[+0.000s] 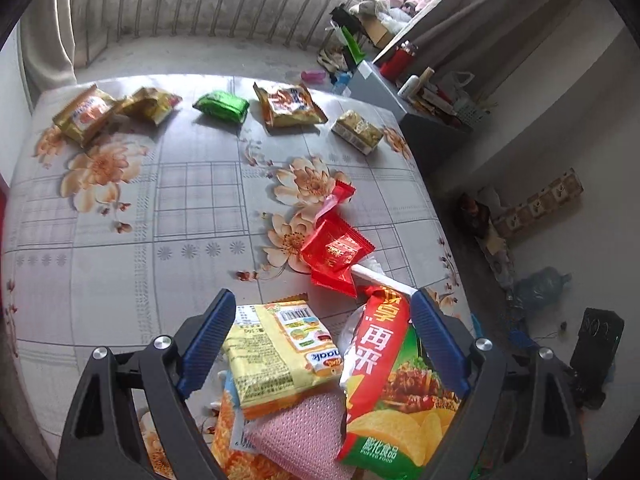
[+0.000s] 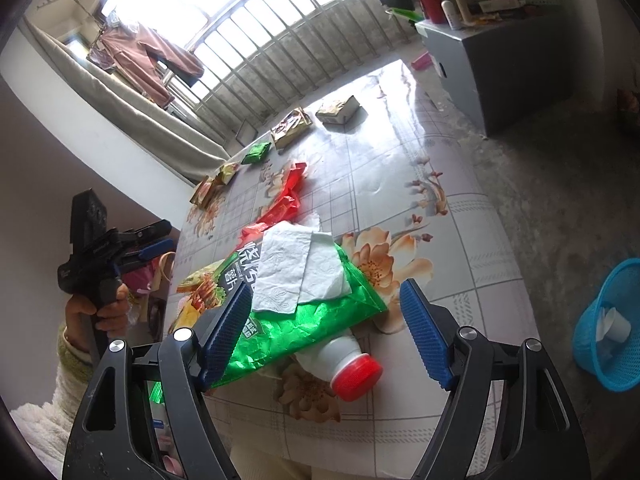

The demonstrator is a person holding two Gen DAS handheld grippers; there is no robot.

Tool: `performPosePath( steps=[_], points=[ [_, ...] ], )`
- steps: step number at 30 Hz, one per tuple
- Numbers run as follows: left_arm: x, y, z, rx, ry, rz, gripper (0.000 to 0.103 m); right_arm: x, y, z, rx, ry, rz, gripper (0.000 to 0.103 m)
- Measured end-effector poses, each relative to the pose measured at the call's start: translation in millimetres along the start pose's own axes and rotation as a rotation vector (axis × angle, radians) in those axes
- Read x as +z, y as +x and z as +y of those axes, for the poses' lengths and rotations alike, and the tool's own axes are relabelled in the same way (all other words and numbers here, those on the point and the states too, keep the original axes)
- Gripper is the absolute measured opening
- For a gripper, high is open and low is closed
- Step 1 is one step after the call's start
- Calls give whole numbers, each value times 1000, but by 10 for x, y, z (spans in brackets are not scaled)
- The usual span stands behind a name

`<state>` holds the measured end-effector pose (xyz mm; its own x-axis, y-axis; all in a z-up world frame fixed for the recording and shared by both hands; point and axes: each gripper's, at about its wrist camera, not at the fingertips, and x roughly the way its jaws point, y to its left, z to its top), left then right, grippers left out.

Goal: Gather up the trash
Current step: 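Grasp the red snack wrapper with the left gripper while the right grasps the white tissue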

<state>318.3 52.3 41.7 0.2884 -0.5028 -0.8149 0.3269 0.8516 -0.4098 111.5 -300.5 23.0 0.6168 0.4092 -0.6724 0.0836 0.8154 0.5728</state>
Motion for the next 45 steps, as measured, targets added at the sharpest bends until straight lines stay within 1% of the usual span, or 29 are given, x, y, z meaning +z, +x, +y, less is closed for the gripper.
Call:
performPosePath(
  steps=[3, 5, 6, 7, 8, 9, 10, 11, 12, 13, 15, 18, 19, 20, 22, 23, 25, 30, 34, 38, 40, 41, 45],
  points=[
    [184, 313, 67, -46, -39, 95, 87, 41, 86, -13, 7, 0, 17, 70],
    [277, 549, 157, -85, -115, 177, 85, 60, 139, -16, 6, -1, 25, 70],
    [309, 660, 206, -100, -156, 216, 82, 63, 157, -16, 8, -1, 26, 69],
    [334, 771, 257, -104, -195, 252, 78, 65, 173, -22, 13, 2, 26, 69],
    [352, 865, 302, -95, -224, 281, 77, 63, 183, -30, 19, 5, 26, 69],
    [370, 947, 331, -85, -242, 305, 73, 60, 194, -37, 25, 10, 27, 69],
    [379, 1024, 350, -77, -254, 328, 68, 58, 205, -45, 30, 14, 28, 69],
    [388, 1080, 366, -75, -264, 348, 66, 62, 218, -52, 33, 16, 30, 69],
    [395, 1129, 378, -82, -278, 367, 61, 62, 230, -58, 34, 17, 34, 69],
    [397, 1173, 389, -102, -297, 386, 57, 69, 240, -63, 35, 17, 36, 69],
    [398, 1232, 398, -146, -330, 412, 52, 82, 252, -69, 34, 14, 39, 69],
    [403, 1271, 390, -165, -336, 432, 42, 99, 253, -69, 36, 9, 39, 68],
    [396, 1285, 385, -166, -336, 438, 37, 107, 259, -59, 38, 3, 39, 68],
    [388, 1298, 384, -165, -338, 443, 35, 115, 276, -44, 41, -5, 42, 68],
    [380, 1322, 385, -165, -342, 450, 25, 116, 322, -10, 48, -24, 54, 68],
    [375, 1324, 378, -167, -338, 450, 23, 117, 356, 12, 53, -34, 64, 68],
    [365, 1318, 364, -164, -321, 441, 15, 118, 428, 44, 58, -46, 81, 68],
    [384, 1301, 304, -167, -294, 402, 7, 137, 578, 138, 65, -83, 112, 68],
    [389, 1292, 268, -166, -279, 376, 5, 131, 719, 228, 51, -131, 144, 67],
    [397, 1226, 228, -163, -264, 338, 5, 113, 834, 220, 38, -150, 179, 62],
    [398, 1185, 239, -163, -259, 321, 5, 104, 856, 212, 37, -153, 189, 56],
    [402, 1167, 253, -165, -259, 313, 5, 101, 866, 208, 38, -154, 194, 55],
    [415, 1117, 293, -178, -276, 285, 5, 95, 880, 186, 40, -148, 207, 44]
  ],
)
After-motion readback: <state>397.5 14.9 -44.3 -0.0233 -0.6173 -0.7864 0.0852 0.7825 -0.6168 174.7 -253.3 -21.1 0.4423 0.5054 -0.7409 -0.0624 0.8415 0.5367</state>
